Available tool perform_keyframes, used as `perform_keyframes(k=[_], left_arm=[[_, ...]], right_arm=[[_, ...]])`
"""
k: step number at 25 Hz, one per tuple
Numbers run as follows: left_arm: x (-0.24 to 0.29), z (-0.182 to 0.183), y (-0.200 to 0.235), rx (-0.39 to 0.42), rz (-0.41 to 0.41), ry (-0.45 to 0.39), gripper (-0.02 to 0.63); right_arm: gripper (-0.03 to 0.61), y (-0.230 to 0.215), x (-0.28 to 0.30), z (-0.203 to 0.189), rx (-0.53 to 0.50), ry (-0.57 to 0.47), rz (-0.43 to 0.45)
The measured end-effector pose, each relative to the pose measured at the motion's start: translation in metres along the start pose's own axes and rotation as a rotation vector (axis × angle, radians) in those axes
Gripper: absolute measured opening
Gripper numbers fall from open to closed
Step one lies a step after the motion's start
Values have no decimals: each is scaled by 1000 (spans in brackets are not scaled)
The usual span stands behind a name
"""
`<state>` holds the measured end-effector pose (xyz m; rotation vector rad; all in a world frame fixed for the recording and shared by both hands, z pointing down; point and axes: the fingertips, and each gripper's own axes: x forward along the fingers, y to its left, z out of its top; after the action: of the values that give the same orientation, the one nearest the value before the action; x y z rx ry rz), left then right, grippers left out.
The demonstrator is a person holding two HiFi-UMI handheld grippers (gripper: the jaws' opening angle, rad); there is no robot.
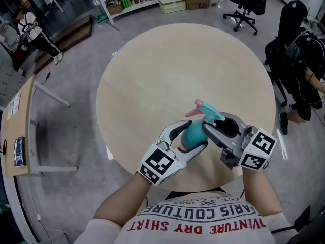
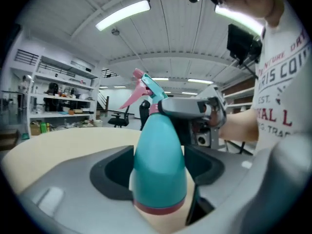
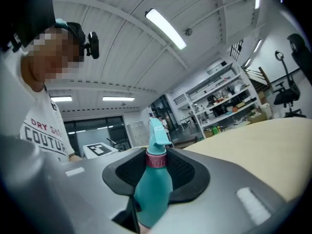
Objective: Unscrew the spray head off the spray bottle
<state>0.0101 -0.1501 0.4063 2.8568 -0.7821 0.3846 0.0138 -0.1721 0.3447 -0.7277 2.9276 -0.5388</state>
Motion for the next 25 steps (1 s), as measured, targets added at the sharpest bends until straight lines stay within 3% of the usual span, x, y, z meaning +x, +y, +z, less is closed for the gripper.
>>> perform_keyframes(k=[3, 7, 13, 15, 17, 19, 22, 25], left_arm=[[-15, 8, -16, -66, -243, -27, 319], [-45, 28, -37, -230, -604, -57, 319], [-63, 41, -54, -388, -851, -63, 318], [-60, 40, -54, -392, -829, -78, 318], [-54, 35, -47, -363, -730, -95, 318], [-49, 32, -34, -316, -594, -111, 318], [-41, 32, -13, -228, -357, -129, 318], [-33, 33, 5, -118, -108, -136, 318]], right_arm=[[127, 21, -6, 7, 21, 23, 183], [127, 53, -12, 19, 117, 31, 467], [127, 74, -17, 29, 221, -19, 652], [127, 71, -17, 27, 243, -38, 637], [130, 61, -14, 23, 227, -45, 546], [139, 52, -11, 23, 196, -65, 435], [252, 40, -7, 32, 167, -118, 281], [221, 19, 1, 28, 87, -94, 61]])
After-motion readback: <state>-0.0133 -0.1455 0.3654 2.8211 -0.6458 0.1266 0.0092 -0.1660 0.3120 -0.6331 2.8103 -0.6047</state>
